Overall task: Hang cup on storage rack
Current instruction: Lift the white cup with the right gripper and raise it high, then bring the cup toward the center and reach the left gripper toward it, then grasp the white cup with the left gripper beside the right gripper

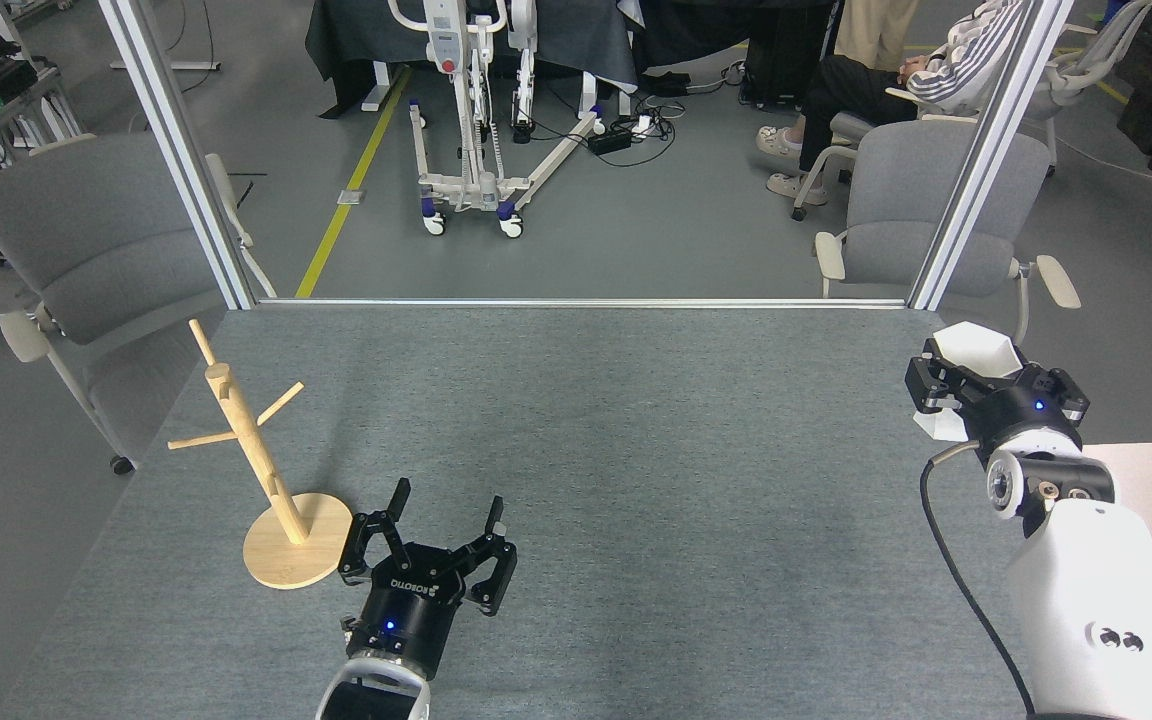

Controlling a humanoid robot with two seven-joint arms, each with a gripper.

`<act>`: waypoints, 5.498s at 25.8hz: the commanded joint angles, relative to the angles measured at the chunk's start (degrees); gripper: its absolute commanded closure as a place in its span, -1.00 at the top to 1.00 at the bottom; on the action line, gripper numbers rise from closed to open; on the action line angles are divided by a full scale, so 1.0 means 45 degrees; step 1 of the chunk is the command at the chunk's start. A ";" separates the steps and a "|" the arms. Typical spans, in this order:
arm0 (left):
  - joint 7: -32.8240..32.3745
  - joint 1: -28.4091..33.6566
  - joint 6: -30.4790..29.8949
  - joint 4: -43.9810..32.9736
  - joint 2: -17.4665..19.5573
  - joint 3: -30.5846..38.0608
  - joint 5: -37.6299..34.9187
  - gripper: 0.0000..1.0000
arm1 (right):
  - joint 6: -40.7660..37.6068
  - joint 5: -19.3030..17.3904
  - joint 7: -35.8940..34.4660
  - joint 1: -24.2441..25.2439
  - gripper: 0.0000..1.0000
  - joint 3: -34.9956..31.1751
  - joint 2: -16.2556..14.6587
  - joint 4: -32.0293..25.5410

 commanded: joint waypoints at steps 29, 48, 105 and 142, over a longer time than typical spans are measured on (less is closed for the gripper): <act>0.0167 -0.3678 -0.0776 0.4076 -0.0186 -0.2936 -0.1981 0.98 | -0.9202 -1.4023 0.7089 -0.0766 -1.00 -0.0110 -0.0586 -0.0146; 0.0147 -0.3698 -0.0737 0.4017 -0.0186 -0.2956 -0.2000 0.98 | -0.9008 -0.9141 0.6971 -0.0786 -1.00 0.0125 0.0079 -0.5399; -0.1650 -0.3209 -0.6733 0.0013 0.0458 -0.2018 -0.2762 0.98 | 0.0290 -0.2910 0.6971 -0.1040 -1.00 0.5945 0.1758 -0.6435; -0.3993 -0.6393 -0.7807 0.2826 0.0146 -0.1960 0.0128 0.98 | 0.0290 -0.2090 0.6971 -0.1020 -1.00 0.5945 0.2442 -0.6376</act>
